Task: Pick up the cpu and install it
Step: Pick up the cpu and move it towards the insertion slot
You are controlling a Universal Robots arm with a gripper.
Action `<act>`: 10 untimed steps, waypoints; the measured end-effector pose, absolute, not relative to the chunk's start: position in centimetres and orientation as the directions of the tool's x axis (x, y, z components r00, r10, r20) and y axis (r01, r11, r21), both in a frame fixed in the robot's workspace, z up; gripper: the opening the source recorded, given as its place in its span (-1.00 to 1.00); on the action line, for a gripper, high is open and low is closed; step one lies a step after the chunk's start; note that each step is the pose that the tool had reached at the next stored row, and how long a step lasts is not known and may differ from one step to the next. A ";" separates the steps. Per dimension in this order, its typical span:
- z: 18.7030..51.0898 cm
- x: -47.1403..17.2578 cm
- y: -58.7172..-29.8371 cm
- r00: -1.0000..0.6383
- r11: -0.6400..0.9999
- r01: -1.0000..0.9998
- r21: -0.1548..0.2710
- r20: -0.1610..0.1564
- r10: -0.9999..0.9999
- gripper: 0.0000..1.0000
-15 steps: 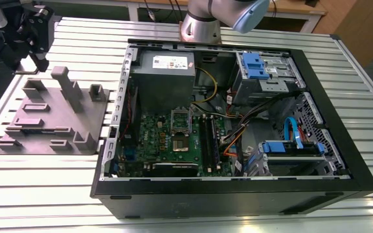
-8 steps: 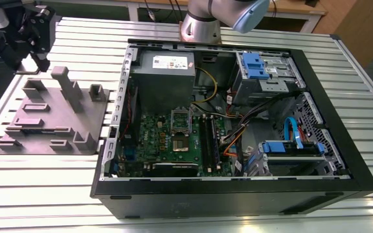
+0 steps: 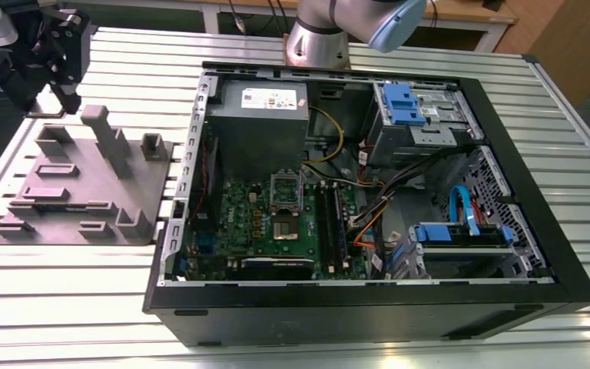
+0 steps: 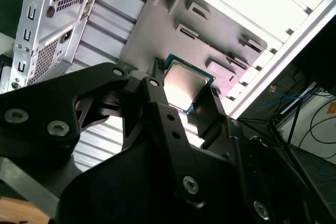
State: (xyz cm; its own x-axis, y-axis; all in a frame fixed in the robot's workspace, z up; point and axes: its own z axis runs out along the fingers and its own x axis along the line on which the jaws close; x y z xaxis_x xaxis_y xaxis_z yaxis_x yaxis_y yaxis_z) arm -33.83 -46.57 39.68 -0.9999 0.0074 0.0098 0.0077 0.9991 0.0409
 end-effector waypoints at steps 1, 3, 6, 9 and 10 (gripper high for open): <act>39.7 -33.8 -46.6 -1.000 0.999 0.008 0.041 0.010 0.007 -0.06; 39.7 -33.7 -46.6 -1.000 0.999 0.008 0.041 0.010 0.007 -0.06; 39.7 -33.7 -46.6 -1.000 0.999 0.008 0.041 0.010 0.007 -0.06; 39.7 -33.6 -46.6 -1.000 0.999 0.008 0.041 0.010 0.007 -0.06; 39.7 -33.5 -46.6 -1.000 0.999 0.008 0.041 0.010 0.007 -0.06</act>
State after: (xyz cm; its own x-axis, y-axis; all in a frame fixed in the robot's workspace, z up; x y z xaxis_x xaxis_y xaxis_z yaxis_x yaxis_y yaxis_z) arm -33.54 -46.57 39.68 -0.9999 0.0073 0.0100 0.0077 0.9991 0.0407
